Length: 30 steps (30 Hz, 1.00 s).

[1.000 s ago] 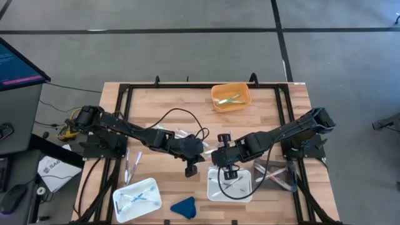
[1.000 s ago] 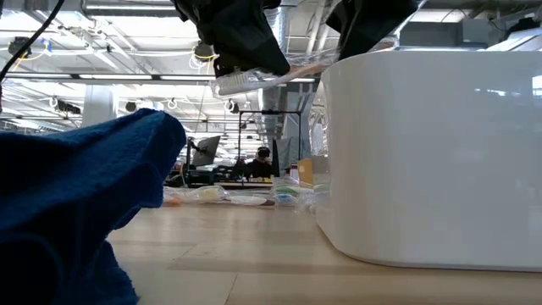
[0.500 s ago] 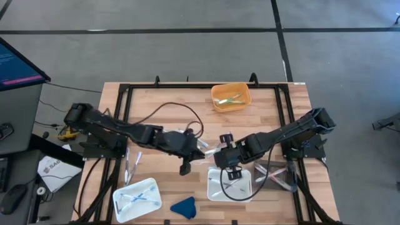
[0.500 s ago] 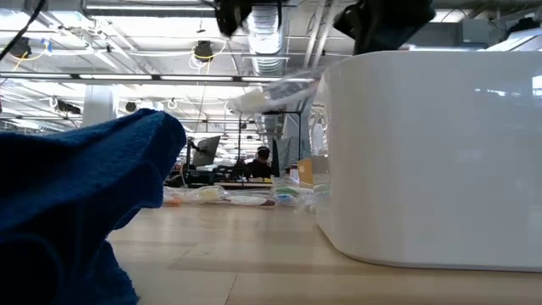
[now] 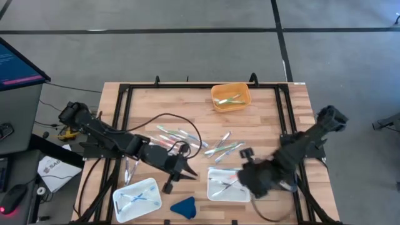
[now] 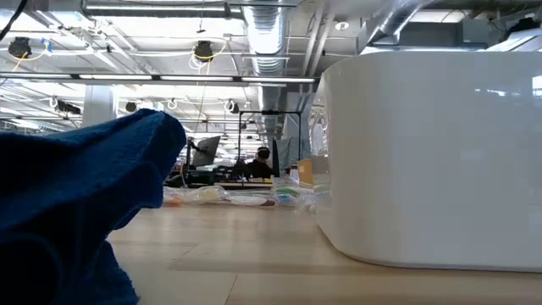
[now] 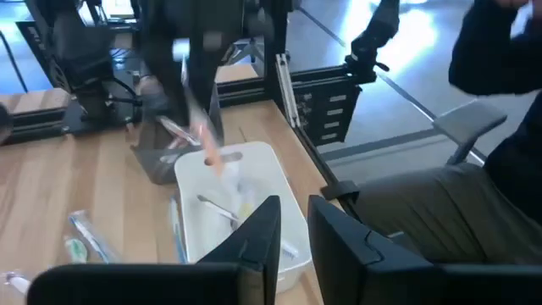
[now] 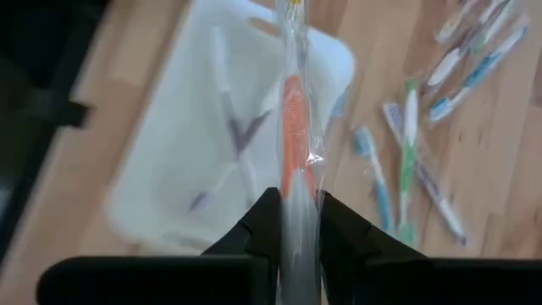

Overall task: Pick & Place Toothbrushes
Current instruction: Put the orange toothbrush into the black bin

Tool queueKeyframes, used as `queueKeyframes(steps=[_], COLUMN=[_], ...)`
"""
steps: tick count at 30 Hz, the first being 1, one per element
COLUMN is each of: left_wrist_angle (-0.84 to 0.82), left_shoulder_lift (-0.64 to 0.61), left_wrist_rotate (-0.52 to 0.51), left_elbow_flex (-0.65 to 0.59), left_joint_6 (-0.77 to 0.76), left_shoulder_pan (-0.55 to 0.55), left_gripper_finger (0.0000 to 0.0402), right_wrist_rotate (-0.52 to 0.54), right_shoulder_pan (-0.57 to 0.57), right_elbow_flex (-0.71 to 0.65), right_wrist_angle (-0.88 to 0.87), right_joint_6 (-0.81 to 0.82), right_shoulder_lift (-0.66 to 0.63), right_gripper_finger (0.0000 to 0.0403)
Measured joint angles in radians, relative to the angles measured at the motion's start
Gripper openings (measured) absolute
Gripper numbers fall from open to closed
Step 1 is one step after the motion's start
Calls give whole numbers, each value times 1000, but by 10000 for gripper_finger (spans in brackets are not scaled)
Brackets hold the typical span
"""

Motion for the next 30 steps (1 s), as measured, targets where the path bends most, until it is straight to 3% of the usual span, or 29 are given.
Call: queueKeyframes(steps=[9, 13, 21, 30], left_wrist_angle=[220, 276, 313, 317], left_shoulder_lift=[0, 0, 0, 0], left_wrist_rotate=[-1, -6, -4, -1], left_elbow_flex=[-149, -170, -169, -169], left_joint_6=[10, 21, 25, 22], left_shoulder_pan=[-9, -4, -6, -11], left_gripper_finger=[57, 57, 57, 57], right_wrist_rotate=[168, 114, -19, -26], right_shoulder_pan=[303, 362, 365, 469], right_elbow_flex=[-55, -156, -359, -408], right_wrist_angle=[-186, -203, -194, -151], right_joint_6=[526, 634, 844, 900], right_shoulder_lift=[-151, -186, -301, -405], right_gripper_finger=[46, 46, 46, 46])
